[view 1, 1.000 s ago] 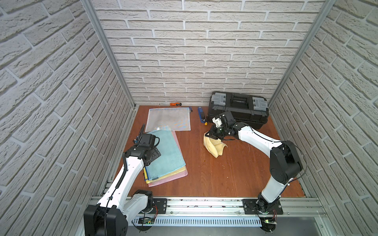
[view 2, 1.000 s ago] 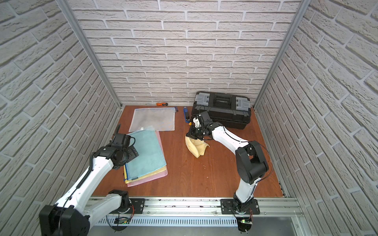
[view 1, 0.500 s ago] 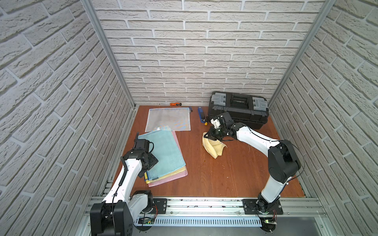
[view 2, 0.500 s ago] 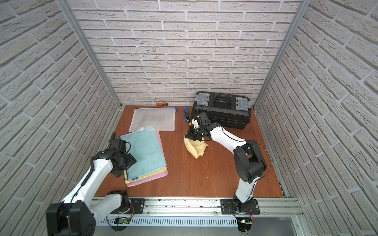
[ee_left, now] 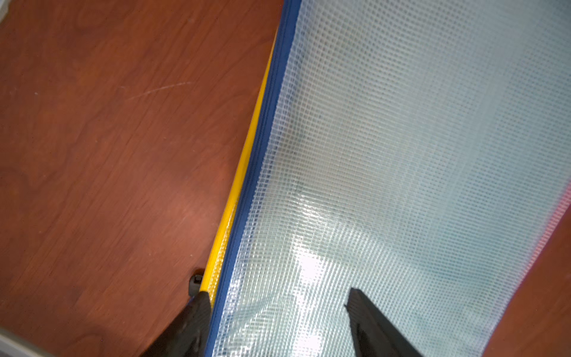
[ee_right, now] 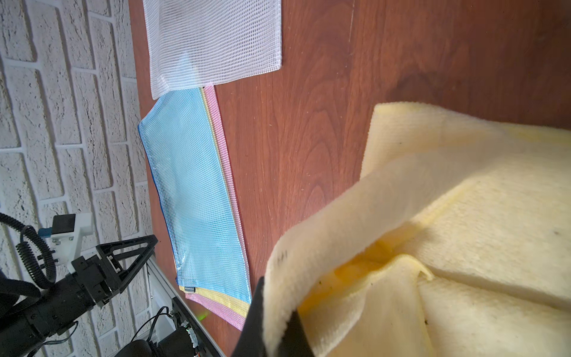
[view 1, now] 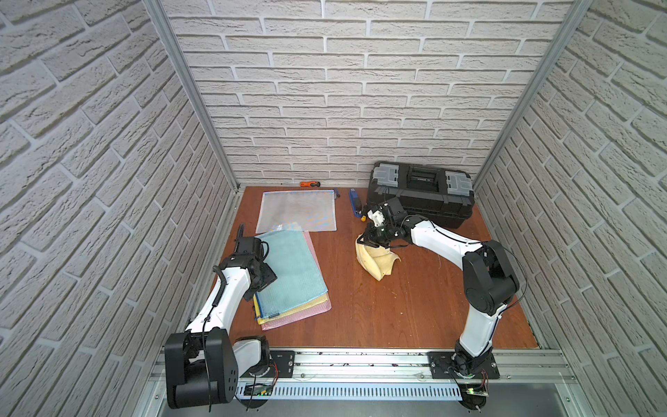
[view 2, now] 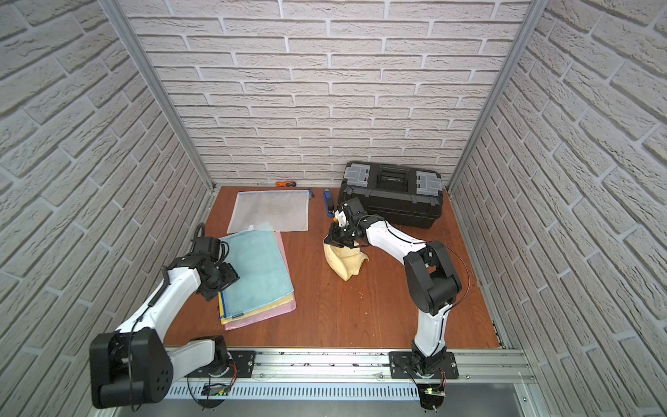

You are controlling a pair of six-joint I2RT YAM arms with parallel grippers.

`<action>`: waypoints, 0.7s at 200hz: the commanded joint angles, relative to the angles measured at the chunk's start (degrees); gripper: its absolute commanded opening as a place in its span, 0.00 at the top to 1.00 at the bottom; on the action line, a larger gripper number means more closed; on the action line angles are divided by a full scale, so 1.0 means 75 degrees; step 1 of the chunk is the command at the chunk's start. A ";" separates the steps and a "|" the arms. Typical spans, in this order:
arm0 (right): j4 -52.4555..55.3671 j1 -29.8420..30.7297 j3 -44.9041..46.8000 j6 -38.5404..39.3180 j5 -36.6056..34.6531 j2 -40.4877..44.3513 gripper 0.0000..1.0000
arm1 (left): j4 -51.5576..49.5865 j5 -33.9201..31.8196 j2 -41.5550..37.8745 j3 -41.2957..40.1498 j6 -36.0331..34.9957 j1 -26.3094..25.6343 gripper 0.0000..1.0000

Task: Wipe the document bag
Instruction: Pick up the document bag.

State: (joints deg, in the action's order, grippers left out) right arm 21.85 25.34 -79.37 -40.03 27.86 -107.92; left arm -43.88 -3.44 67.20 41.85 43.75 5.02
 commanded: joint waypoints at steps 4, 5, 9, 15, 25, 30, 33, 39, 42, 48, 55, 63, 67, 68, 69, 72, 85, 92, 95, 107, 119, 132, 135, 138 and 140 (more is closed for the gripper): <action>-0.0090 0.0055 -0.0357 0.0342 0.0270 -0.0274 0.98 | 0.0805 0.0723 0.0239 -0.0072 -0.0445 0.0428 0.27; -0.0095 0.0055 -0.0365 0.0344 0.0282 -0.0296 0.98 | 0.0843 0.0761 0.0251 -0.0084 -0.0455 0.0448 0.27; -0.0126 0.0055 -0.0376 0.0345 0.0330 -0.0330 0.98 | 0.0989 0.0928 0.0292 -0.0105 -0.0498 0.0492 0.27; -0.0148 0.0055 -0.0406 0.0345 0.0377 -0.0378 0.98 | 0.1209 0.1071 0.0357 -0.0118 -0.0559 0.0514 0.28; -0.0181 0.0057 -0.0441 0.0345 0.0450 -0.0438 0.98 | 0.1363 0.1162 0.0465 -0.0077 -0.0564 0.0515 0.28; -0.0203 0.0059 -0.0464 0.0345 0.0478 -0.0461 0.98 | 0.1421 0.1201 0.0515 -0.0032 -0.0597 0.0515 0.28; -0.0205 0.0055 -0.0467 0.0345 0.0497 -0.0468 0.98 | 0.1440 0.1218 0.0546 -0.0014 -0.0615 0.0515 0.28; -0.0211 0.0062 -0.0476 0.0334 0.0508 -0.0491 0.98 | 0.1454 0.1184 0.0610 0.0030 -0.0662 0.0515 0.29; -0.0224 0.0057 -0.0473 0.0334 0.0514 -0.0493 0.98 | 0.1445 0.1146 0.0646 0.0051 -0.0676 0.0515 0.29; -0.0235 0.0063 -0.0469 0.0334 0.0516 -0.0505 0.98 | 0.1403 0.1023 0.0720 0.0091 -0.0715 0.0525 0.29; -0.0268 0.0055 -0.0471 0.0311 0.0537 -0.0523 0.98 | 0.1344 0.0955 0.0829 0.0145 -0.0804 0.0558 0.30; -0.0303 0.0055 -0.0465 0.0299 0.0560 -0.0540 0.98 | 0.1287 0.0879 0.0951 0.0180 -0.0936 0.0585 0.30; -0.0321 0.0057 -0.0458 0.0287 0.0566 -0.0551 0.98 | 0.1242 0.0819 0.1007 0.0203 -0.0962 0.0602 0.30; -0.0328 0.0056 -0.0457 0.0287 0.0564 -0.0557 0.98 | 0.1232 0.0803 0.1022 0.0207 -0.0977 0.0605 0.30; -0.0331 0.0055 -0.0456 0.0287 0.0570 -0.0561 0.98 | 0.1221 0.0789 0.1029 0.0214 -0.0979 0.0613 0.30; -0.0340 0.0055 -0.0456 0.0288 0.0576 -0.0564 0.98 | 0.1196 0.0768 0.1072 0.0222 -0.1000 0.0618 0.30; -0.0336 0.0061 -0.0477 0.0275 0.0633 -0.0587 0.98 | 0.1165 0.0694 0.1170 0.0244 -0.1083 0.0676 0.30; -0.0345 0.0055 -0.0469 0.0287 0.0631 -0.0589 0.98 | 0.1158 0.0615 0.1218 0.0250 -0.1088 0.0707 0.28; -0.0346 0.0056 -0.0466 0.0287 0.0632 -0.0588 0.98 | 0.1127 0.0563 0.1235 0.0262 -0.1069 0.0713 0.27; -0.0323 0.0055 -0.0436 0.0310 0.0625 -0.0567 0.98 | 0.0893 0.0268 0.1374 0.0385 -0.0929 0.0799 0.19; -0.0278 0.0057 -0.0388 0.0339 0.0622 -0.0535 0.97 | 0.0891 0.0242 0.1485 0.0445 -0.1020 0.0841 0.19; -0.0148 0.0055 -0.0395 0.0426 0.0600 -0.0517 0.98 | 0.1018 0.0234 0.1538 0.0446 -0.1095 0.0843 0.19; -0.0099 0.0055 -0.0401 0.0452 0.0593 -0.0511 0.98 | 0.1048 0.0243 0.1553 0.0447 -0.1107 0.0843 0.19; -0.0059 0.0055 -0.0395 0.0480 0.0587 -0.0506 0.98 | 0.1090 0.0258 0.1575 0.0444 -0.1122 0.0843 0.19; -0.0046 0.0055 -0.0397 0.0490 0.0578 -0.0506 0.98 | 0.1104 0.0253 0.1590 0.0444 -0.1128 0.0840 0.19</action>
State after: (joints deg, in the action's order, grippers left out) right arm 21.23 25.36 -81.71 -38.39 31.66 -112.20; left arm -36.03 0.16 78.22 43.94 36.99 10.87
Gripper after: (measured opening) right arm 0.057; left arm 0.813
